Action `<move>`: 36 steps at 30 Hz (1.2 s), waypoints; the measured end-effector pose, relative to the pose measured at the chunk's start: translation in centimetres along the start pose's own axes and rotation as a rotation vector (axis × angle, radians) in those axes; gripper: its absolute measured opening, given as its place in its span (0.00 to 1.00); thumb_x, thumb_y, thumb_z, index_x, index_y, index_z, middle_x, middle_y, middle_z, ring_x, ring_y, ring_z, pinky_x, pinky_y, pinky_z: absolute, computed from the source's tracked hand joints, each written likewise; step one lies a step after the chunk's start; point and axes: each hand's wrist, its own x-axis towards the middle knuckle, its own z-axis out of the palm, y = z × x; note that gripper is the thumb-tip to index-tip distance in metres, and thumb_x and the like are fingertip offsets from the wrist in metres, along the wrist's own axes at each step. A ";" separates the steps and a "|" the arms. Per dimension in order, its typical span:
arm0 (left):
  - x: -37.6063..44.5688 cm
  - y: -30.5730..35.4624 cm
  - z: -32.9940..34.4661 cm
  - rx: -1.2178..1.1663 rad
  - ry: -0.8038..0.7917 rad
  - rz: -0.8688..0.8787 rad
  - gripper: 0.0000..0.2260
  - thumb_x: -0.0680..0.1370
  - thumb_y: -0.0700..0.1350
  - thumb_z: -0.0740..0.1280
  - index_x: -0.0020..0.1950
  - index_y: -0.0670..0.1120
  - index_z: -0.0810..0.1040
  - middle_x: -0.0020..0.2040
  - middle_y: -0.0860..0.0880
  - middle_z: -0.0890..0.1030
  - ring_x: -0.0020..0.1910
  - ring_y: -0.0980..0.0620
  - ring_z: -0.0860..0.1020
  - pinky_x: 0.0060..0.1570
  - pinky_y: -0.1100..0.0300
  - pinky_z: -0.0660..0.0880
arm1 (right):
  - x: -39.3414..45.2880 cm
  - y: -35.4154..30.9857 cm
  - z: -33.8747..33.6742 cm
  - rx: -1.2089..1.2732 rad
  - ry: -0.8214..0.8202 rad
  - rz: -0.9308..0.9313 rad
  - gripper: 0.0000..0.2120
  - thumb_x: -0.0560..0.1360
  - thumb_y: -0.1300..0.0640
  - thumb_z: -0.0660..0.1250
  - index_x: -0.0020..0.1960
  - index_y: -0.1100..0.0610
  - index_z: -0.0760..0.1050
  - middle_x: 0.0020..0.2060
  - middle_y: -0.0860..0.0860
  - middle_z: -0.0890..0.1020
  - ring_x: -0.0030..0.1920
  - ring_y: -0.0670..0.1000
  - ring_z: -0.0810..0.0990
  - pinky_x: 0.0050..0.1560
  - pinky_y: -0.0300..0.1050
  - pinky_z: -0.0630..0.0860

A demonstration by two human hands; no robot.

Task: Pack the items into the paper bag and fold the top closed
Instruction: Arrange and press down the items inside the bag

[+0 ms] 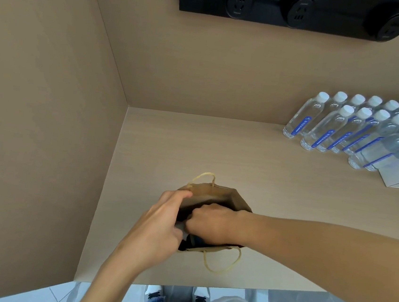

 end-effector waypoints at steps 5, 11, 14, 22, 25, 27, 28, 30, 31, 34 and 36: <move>0.1 -0.3 -0.1 0.018 0.012 0.008 0.34 0.68 0.34 0.58 0.70 0.60 0.61 0.70 0.59 0.63 0.63 0.54 0.70 0.58 0.59 0.71 | -0.8 -0.3 -1.2 -0.033 -0.043 0.016 0.06 0.76 0.62 0.64 0.51 0.59 0.78 0.46 0.58 0.83 0.42 0.60 0.83 0.40 0.51 0.81; 0.1 -0.5 -0.1 0.021 0.025 0.012 0.33 0.69 0.35 0.58 0.70 0.59 0.61 0.70 0.58 0.64 0.65 0.55 0.68 0.58 0.63 0.67 | -2.0 1.0 -1.6 0.252 -0.012 0.121 0.12 0.75 0.67 0.62 0.57 0.62 0.77 0.33 0.51 0.74 0.30 0.51 0.74 0.27 0.45 0.72; 0.2 -0.4 0.2 0.016 0.017 0.009 0.33 0.68 0.35 0.58 0.70 0.59 0.61 0.69 0.58 0.64 0.60 0.57 0.69 0.56 0.63 0.68 | -1.8 0.9 -1.5 0.441 -0.089 0.116 0.20 0.76 0.68 0.58 0.65 0.55 0.74 0.48 0.57 0.81 0.41 0.56 0.80 0.42 0.52 0.81; 0.5 -0.2 0.2 -0.002 0.010 -0.009 0.33 0.70 0.35 0.59 0.70 0.60 0.60 0.69 0.57 0.64 0.55 0.58 0.69 0.53 0.62 0.69 | 0.9 0.1 -1.8 0.626 -0.232 0.148 0.12 0.76 0.69 0.56 0.45 0.56 0.74 0.36 0.54 0.77 0.34 0.51 0.75 0.33 0.43 0.74; 0.5 -0.1 0.3 -0.006 0.004 0.000 0.32 0.70 0.35 0.59 0.70 0.60 0.60 0.68 0.58 0.65 0.52 0.53 0.71 0.47 0.63 0.69 | 1.7 0.1 -1.7 0.633 -0.265 0.187 0.15 0.76 0.69 0.56 0.59 0.61 0.75 0.49 0.60 0.80 0.45 0.58 0.79 0.45 0.50 0.79; 0.5 0.0 0.4 -0.009 0.004 0.007 0.33 0.70 0.35 0.59 0.70 0.60 0.60 0.67 0.58 0.65 0.50 0.53 0.71 0.46 0.63 0.68 | 2.2 -0.1 -1.7 0.566 -0.296 0.190 0.14 0.77 0.69 0.57 0.60 0.64 0.74 0.55 0.61 0.79 0.52 0.60 0.78 0.52 0.53 0.77; 0.5 0.1 0.5 -0.011 0.004 0.007 0.33 0.70 0.35 0.59 0.71 0.60 0.60 0.67 0.58 0.65 0.50 0.53 0.71 0.47 0.63 0.69 | 2.5 -0.2 -1.6 0.530 -0.319 0.184 0.14 0.78 0.68 0.57 0.61 0.64 0.74 0.56 0.61 0.78 0.53 0.60 0.77 0.53 0.52 0.76; 0.4 0.1 0.5 -0.009 0.006 0.002 0.33 0.70 0.35 0.59 0.71 0.60 0.60 0.67 0.58 0.65 0.50 0.53 0.72 0.48 0.61 0.69 | 2.8 -0.4 -1.6 0.532 -0.378 0.187 0.15 0.79 0.68 0.57 0.64 0.64 0.72 0.59 0.61 0.77 0.51 0.58 0.76 0.50 0.50 0.75; 0.4 0.0 0.5 -0.005 0.006 -0.001 0.33 0.70 0.35 0.59 0.71 0.60 0.59 0.67 0.58 0.65 0.50 0.52 0.72 0.48 0.61 0.70 | 2.8 -0.4 -1.7 0.562 -0.396 0.198 0.16 0.79 0.69 0.56 0.66 0.63 0.70 0.60 0.61 0.76 0.51 0.58 0.75 0.49 0.51 0.75; 0.3 -0.1 0.4 0.013 0.011 0.004 0.34 0.70 0.35 0.59 0.71 0.60 0.58 0.68 0.57 0.64 0.55 0.51 0.72 0.51 0.61 0.69 | 2.1 0.2 -2.3 0.830 -0.387 0.316 0.18 0.79 0.69 0.55 0.67 0.62 0.70 0.60 0.65 0.77 0.56 0.64 0.80 0.55 0.56 0.80; 0.2 -0.1 0.3 0.024 0.017 -0.002 0.33 0.71 0.35 0.59 0.72 0.59 0.58 0.70 0.57 0.63 0.61 0.51 0.70 0.55 0.61 0.68 | 1.7 0.9 -2.7 0.883 -0.314 0.444 0.14 0.79 0.67 0.58 0.63 0.68 0.73 0.55 0.66 0.81 0.49 0.62 0.83 0.49 0.53 0.83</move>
